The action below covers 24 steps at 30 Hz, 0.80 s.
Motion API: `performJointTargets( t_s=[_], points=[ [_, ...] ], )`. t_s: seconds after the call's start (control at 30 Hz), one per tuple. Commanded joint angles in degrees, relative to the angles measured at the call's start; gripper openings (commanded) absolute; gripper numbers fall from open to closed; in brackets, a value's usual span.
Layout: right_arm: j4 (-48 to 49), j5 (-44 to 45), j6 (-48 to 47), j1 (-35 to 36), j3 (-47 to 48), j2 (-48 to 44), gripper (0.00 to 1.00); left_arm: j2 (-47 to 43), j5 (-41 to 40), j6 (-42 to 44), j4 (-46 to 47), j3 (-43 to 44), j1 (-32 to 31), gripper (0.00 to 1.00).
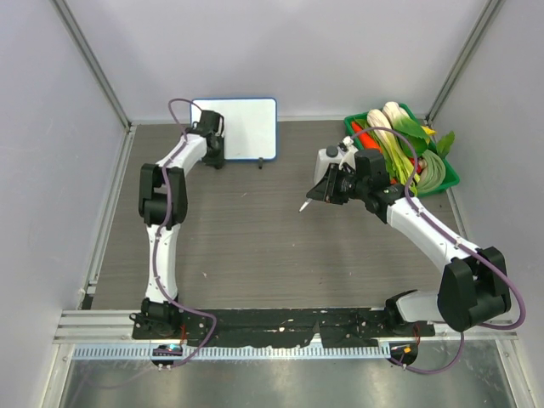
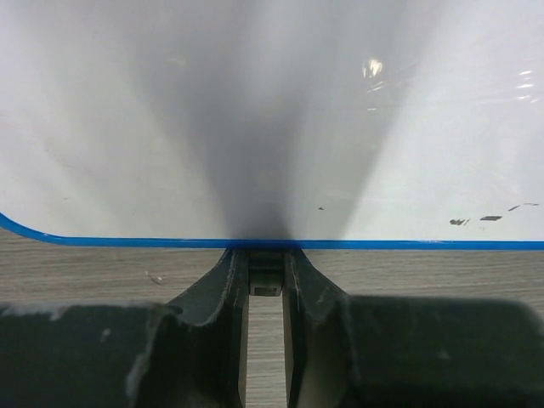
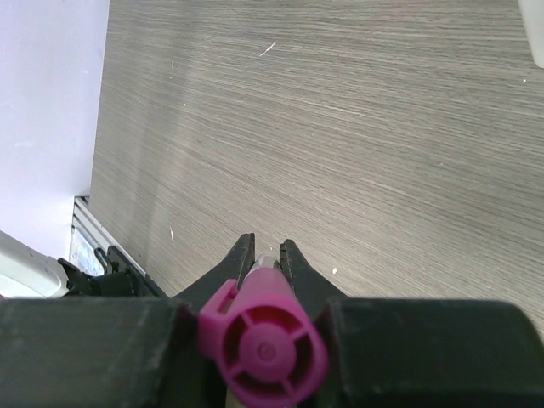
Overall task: Write a sentence on the whiteboard
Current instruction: Move the whiteboard stand to the center of the board.
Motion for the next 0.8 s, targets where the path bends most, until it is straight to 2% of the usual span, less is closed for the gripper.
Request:
performJointTargets(
  t_s=[0.0,0.23,0.43,0.57,0.77],
  points=[
    [2.3,-1.0,-0.2,-0.3,1.4,-2.1,0.01,-4.3,2.3,-2.2,0.4,-7.5,0.2,0.00],
    [1.7,-1.0,-0.1,-0.3,0.0,-5.8,0.02,-12.6,2.9,-7.3,3.3,-21.6,-1.7,0.00],
    [0.5,-1.1,-0.4,-0.3,-0.6,-8.6,0.02,-21.3,0.2,-12.2,5.1,-33.9,-5.1,0.00],
    [0.0,0.0,-0.6,-0.2,-1.2,-10.4,0.02,-27.8,2.5,-17.4,8.3,-43.0,-7.1,0.00],
    [-1.1,-0.3,-0.8,-0.2,-1.5,-12.5,0.01,-35.8,0.1,-23.1,7.3,-50.9,-12.1,0.00]
  ],
)
